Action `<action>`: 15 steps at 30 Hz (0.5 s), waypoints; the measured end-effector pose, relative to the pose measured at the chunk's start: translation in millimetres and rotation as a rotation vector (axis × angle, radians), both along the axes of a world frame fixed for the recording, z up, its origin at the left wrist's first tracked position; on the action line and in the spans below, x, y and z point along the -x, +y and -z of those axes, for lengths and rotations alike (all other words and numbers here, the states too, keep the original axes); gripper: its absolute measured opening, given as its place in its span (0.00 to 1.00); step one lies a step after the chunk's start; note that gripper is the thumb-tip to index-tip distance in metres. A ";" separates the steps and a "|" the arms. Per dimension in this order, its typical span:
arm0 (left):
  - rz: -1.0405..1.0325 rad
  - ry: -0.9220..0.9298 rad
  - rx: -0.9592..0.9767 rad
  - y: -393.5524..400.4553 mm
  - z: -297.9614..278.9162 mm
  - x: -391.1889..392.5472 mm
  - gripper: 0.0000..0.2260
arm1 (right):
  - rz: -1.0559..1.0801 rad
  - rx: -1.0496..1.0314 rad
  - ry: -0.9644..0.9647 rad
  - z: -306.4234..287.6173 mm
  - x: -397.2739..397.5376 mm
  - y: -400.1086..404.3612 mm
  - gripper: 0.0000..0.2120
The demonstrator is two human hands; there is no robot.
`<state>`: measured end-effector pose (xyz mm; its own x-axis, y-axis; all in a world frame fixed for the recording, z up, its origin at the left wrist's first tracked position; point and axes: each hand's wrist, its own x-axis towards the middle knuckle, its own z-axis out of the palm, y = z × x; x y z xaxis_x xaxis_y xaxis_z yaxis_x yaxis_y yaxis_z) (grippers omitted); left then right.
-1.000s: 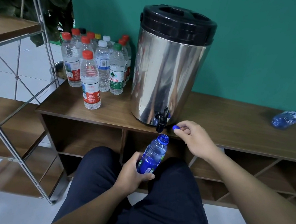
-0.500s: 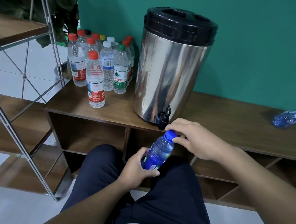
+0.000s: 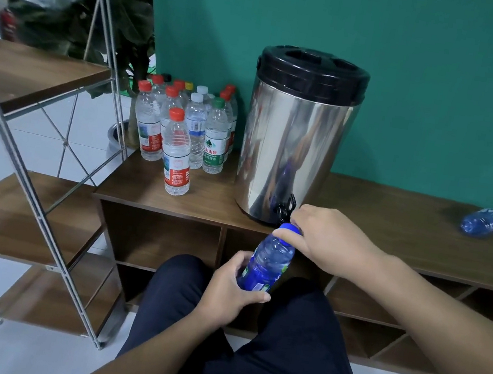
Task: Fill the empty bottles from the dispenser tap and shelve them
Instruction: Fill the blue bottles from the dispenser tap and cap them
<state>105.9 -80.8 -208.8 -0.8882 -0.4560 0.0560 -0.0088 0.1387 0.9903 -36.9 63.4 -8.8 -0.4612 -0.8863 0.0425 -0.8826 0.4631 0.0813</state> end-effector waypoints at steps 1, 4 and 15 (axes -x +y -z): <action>-0.006 0.009 0.001 -1.9 -2.7 -1.8 0.32 | 0.009 0.038 -0.015 -2.4 -3.4 -3.3 0.33; -0.017 0.024 0.000 -11.1 -11.9 -7.2 0.31 | -0.015 0.100 -0.044 -13.3 -8.5 -9.3 0.33; -0.068 0.060 -0.045 -48.4 -41.3 -20.4 0.32 | -0.391 0.093 -0.199 -51.7 -4.2 -36.7 0.14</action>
<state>126.3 -129.2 -167.5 -0.8508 -0.5184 0.0861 0.0426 0.0953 0.9945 -32.7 26.7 43.0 -0.1000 -0.9922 0.0749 -0.9870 0.0893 -0.1340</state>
